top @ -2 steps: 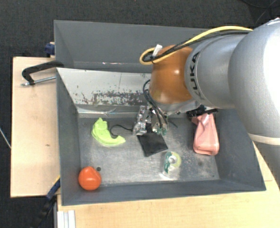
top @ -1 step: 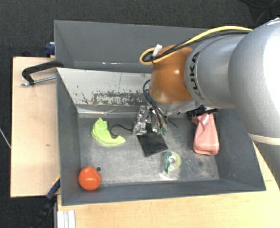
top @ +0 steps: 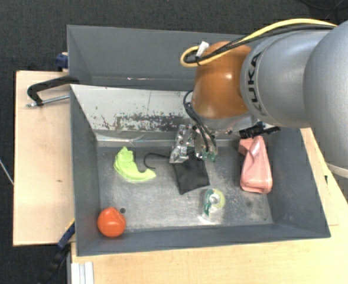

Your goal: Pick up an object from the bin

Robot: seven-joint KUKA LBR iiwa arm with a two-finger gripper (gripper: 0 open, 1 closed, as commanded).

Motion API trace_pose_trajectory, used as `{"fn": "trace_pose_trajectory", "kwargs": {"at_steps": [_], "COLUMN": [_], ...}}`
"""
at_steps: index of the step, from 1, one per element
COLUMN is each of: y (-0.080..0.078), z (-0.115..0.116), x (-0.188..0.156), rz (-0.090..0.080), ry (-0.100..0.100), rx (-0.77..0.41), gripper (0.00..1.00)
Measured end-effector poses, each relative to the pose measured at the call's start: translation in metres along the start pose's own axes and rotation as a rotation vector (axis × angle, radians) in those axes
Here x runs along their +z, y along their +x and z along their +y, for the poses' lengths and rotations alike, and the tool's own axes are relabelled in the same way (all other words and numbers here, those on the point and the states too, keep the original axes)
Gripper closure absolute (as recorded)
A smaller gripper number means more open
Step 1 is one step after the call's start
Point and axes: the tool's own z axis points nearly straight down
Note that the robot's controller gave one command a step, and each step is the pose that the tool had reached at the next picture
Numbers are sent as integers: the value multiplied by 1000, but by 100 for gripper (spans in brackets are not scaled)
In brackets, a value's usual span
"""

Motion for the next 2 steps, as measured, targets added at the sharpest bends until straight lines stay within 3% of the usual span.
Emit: {"fn": "trace_pose_trajectory", "kwargs": {"at_steps": [1, 2], "y": [-3, -7], "z": [0, 11], "x": [-56, -87], "rz": [-9, -7], "ry": [-2, -2], "rx": [-1, 128], "gripper": [100, 100]}}
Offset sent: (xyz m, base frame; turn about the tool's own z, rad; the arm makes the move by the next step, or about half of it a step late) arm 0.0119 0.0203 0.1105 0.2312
